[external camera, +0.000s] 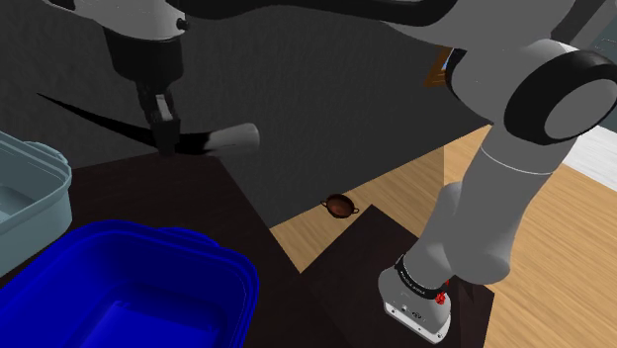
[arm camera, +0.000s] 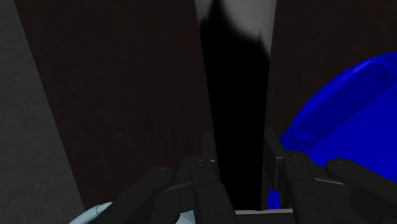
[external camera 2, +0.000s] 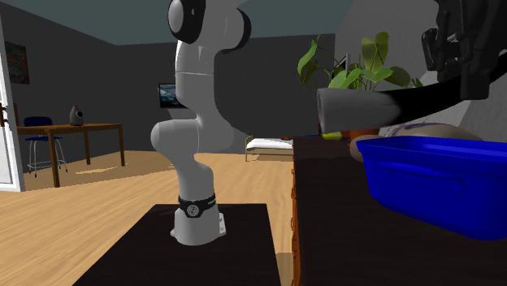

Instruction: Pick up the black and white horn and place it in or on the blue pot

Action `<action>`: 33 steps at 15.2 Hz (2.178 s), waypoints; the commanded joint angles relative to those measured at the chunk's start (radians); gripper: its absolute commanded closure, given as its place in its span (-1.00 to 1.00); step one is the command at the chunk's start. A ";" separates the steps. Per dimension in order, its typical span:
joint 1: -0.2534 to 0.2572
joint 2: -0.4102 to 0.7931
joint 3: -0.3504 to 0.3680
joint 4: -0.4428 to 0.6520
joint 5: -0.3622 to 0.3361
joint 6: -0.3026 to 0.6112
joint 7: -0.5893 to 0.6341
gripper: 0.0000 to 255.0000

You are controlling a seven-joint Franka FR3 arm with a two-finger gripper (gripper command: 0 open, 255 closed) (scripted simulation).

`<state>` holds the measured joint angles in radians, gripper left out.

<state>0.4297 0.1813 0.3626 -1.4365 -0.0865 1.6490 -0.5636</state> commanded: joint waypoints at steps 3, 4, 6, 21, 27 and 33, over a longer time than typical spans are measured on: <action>0.055 -0.012 0.036 -0.024 -0.006 0.009 0.094 1.00; 0.069 -0.009 0.045 -0.024 -0.009 0.009 0.117 1.00; 0.098 -0.001 0.063 -0.019 -0.017 0.009 0.164 1.00; 0.304 0.135 0.152 0.081 -0.106 0.012 0.450 1.00; 0.292 0.122 0.150 -0.017 -0.102 0.098 0.454 1.00; 0.291 0.121 0.150 -0.029 -0.102 0.110 0.454 1.00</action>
<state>0.7203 0.3031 0.5124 -1.4654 -0.1883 1.7582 -0.1095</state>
